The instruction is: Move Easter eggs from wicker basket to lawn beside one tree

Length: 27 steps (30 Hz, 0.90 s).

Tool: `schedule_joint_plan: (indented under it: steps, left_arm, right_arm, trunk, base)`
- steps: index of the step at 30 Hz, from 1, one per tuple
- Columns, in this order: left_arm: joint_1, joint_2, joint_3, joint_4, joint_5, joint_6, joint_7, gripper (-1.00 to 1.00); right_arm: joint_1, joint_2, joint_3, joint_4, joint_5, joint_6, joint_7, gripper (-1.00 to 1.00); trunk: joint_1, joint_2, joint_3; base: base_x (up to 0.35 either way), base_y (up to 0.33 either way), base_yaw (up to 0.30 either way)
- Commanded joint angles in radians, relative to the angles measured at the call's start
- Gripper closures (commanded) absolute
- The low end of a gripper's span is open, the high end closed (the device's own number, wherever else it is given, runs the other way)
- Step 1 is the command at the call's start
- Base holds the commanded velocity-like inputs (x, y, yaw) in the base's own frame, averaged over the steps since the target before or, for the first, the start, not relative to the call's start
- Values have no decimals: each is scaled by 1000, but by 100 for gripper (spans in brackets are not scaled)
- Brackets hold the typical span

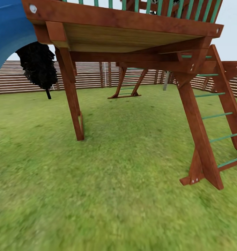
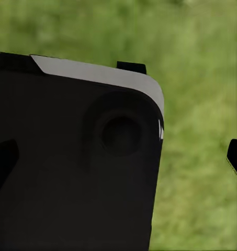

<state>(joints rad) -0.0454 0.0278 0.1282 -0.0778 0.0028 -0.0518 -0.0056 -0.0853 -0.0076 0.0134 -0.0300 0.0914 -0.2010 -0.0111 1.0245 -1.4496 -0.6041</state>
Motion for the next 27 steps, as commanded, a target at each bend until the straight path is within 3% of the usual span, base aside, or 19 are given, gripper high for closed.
schedule_joint_plan:
  steps: [1, 27]
  left_arm:
    - [-1, 0, 5, 1, 0, -3, -1, -100]
    - [-1, 0, 5, 1, 0, -3, -1, -100]
  right_arm:
    - [-1, 0, 0, 0, 10, -3, -1, -100]
    - [-1, 4, -1, -1, 10, -3, -1, -100]
  trunk:
    - [1, 0, -1]
    - [1, 0, -1]
  base:
    - [326, 0, 0]
    - [326, 0, 0]
